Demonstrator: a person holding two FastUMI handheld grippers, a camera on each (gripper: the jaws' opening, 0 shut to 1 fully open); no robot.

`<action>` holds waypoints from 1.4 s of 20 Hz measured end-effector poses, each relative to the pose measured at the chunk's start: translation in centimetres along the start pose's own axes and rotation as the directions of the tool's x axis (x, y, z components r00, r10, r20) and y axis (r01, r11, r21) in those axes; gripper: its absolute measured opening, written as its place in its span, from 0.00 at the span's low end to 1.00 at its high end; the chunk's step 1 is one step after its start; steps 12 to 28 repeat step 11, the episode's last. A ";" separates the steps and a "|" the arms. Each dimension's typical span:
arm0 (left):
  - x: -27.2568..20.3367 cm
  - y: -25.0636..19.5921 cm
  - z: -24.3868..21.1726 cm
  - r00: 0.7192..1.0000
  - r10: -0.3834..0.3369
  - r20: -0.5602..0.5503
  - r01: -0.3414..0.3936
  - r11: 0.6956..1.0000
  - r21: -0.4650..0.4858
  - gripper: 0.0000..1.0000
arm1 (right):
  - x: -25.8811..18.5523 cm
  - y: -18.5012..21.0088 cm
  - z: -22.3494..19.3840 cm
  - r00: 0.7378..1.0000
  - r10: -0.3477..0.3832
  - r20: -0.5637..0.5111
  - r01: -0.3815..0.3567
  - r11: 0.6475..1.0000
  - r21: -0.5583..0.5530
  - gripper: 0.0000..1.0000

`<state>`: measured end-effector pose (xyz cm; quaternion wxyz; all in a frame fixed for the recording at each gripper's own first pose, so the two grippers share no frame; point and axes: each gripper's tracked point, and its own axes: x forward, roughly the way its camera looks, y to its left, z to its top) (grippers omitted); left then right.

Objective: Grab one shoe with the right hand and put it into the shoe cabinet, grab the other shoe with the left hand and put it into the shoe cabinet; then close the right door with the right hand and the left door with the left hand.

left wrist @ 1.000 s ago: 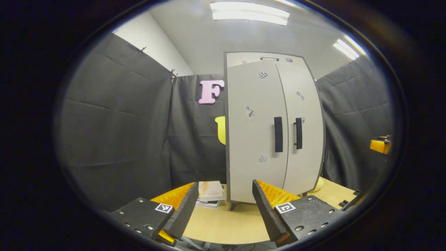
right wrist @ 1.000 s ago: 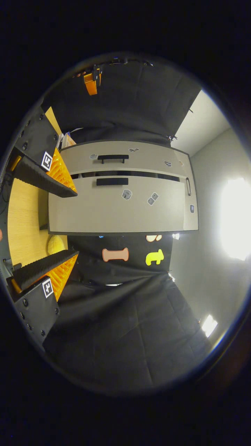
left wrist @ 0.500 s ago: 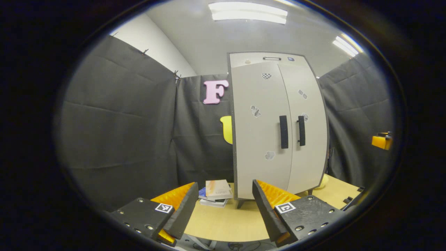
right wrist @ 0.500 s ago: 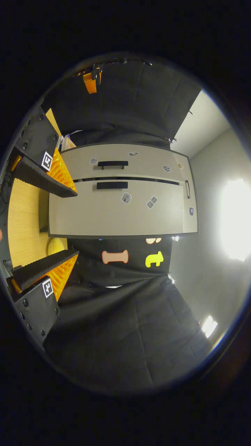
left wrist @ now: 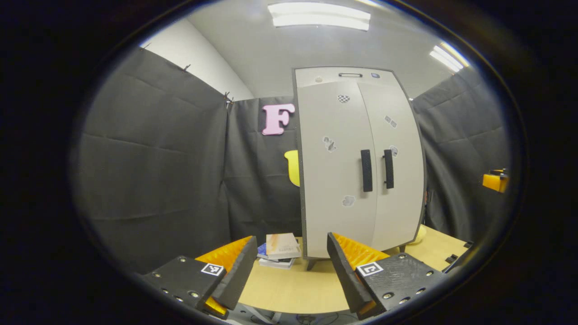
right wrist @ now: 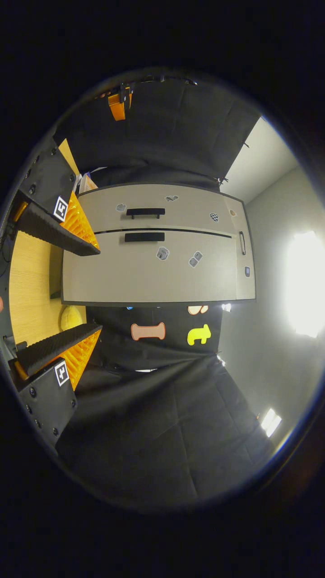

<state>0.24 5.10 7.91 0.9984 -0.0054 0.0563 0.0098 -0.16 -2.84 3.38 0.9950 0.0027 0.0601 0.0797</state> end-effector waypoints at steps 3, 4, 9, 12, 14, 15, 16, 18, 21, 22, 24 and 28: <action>0.3 -0.2 0.1 1.000 0.000 0.001 0.000 1.000 -0.006 0.90 | 0.4 -0.2 0.0 1.000 -0.003 0.001 0.003 1.000 -0.004 0.92; 0.4 -0.3 0.1 1.000 -0.001 0.002 0.001 1.000 -0.007 0.90 | 0.5 -0.3 0.0 1.000 -0.001 0.000 0.001 1.000 -0.003 0.95; 0.7 -0.5 0.2 1.000 0.004 0.003 -0.004 1.000 -0.003 0.90 | 1.3 -0.3 0.1 1.000 0.008 -0.003 -0.008 1.000 0.000 0.95; 1.0 -0.5 0.2 1.000 0.009 0.004 -0.009 1.000 -0.004 0.90 | 1.5 -0.2 0.4 1.000 0.015 0.002 -0.015 1.000 -0.002 0.95; 1.0 -0.5 0.2 1.000 0.009 0.004 -0.009 1.000 -0.004 0.90 | 1.5 -0.2 0.4 1.000 0.015 0.002 -0.015 1.000 -0.002 0.95; 1.0 -0.5 0.2 1.000 0.009 0.004 -0.009 1.000 -0.004 0.90 | 1.5 -0.2 0.4 1.000 0.015 0.002 -0.015 1.000 -0.002 0.95; 1.0 -0.5 0.2 1.000 0.009 0.004 -0.009 1.000 -0.004 0.90 | 1.5 -0.2 0.4 1.000 0.015 0.002 -0.015 1.000 -0.002 0.95; 1.0 -0.5 0.2 1.000 0.009 0.004 -0.009 1.000 -0.004 0.90 | 1.5 -0.2 0.4 1.000 0.015 0.002 -0.015 1.000 -0.002 0.95; 1.0 -0.5 0.2 1.000 0.009 0.004 -0.009 1.000 -0.004 0.90 | 1.5 -0.2 0.4 1.000 0.015 0.002 -0.015 1.000 -0.002 0.95; 1.0 -0.5 0.2 1.000 0.009 0.004 -0.009 1.000 -0.004 0.90 | 1.5 -0.2 0.4 1.000 0.015 0.002 -0.015 1.000 -0.002 0.95; 1.0 -0.5 0.2 1.000 0.009 0.004 -0.009 1.000 -0.004 0.90 | 1.5 -0.2 0.4 1.000 0.015 0.002 -0.015 1.000 -0.002 0.95; 1.0 -0.5 0.2 1.000 0.009 0.004 -0.009 1.000 -0.004 0.90 | 1.5 -0.2 0.4 1.000 0.015 0.002 -0.015 1.000 -0.002 0.95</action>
